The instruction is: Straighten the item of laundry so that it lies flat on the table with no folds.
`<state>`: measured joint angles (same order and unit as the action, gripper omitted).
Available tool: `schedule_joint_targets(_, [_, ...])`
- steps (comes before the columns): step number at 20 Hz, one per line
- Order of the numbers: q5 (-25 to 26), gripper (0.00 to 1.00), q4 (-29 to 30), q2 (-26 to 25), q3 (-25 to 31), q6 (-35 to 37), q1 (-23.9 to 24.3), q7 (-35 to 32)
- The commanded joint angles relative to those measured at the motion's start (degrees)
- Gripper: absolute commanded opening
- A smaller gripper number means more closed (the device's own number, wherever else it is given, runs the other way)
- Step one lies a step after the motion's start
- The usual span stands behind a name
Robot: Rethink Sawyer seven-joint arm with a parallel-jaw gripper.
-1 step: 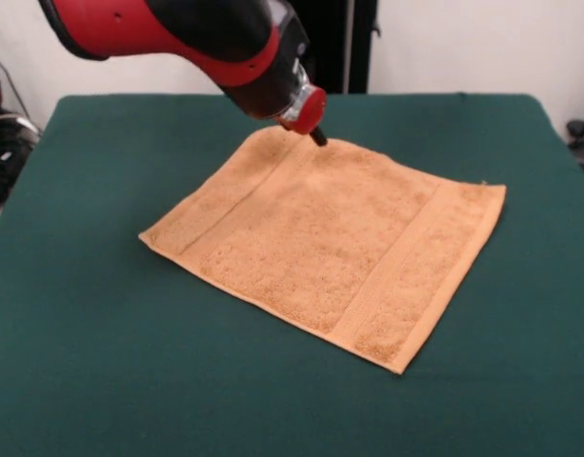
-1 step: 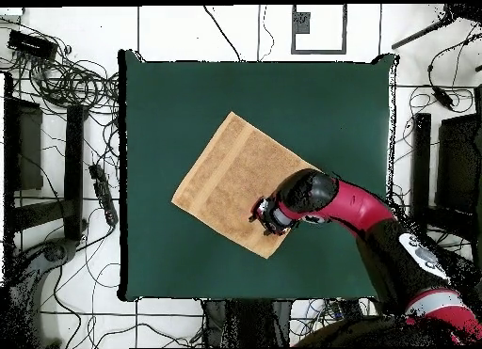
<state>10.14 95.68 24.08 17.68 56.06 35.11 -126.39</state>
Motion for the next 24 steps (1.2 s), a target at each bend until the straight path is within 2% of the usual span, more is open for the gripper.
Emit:
schedule_joint_targets(1, [4.63, 1.00, 0.02, -5.75, -1.47, 2.13, -1.59, 3.75])
schedule_joint_targets(9, [6.42, 1.00, -3.92, -12.34, -2.38, 0.82, -1.11, 3.81])
schedule_joint_targets(17, [5.55, 1.00, -1.82, -11.09, -1.33, 0.51, 0.18, 4.21])
schedule_joint_targets(24, [6.87, 1.00, -3.12, -11.78, -2.28, -1.63, -0.59, 3.01])
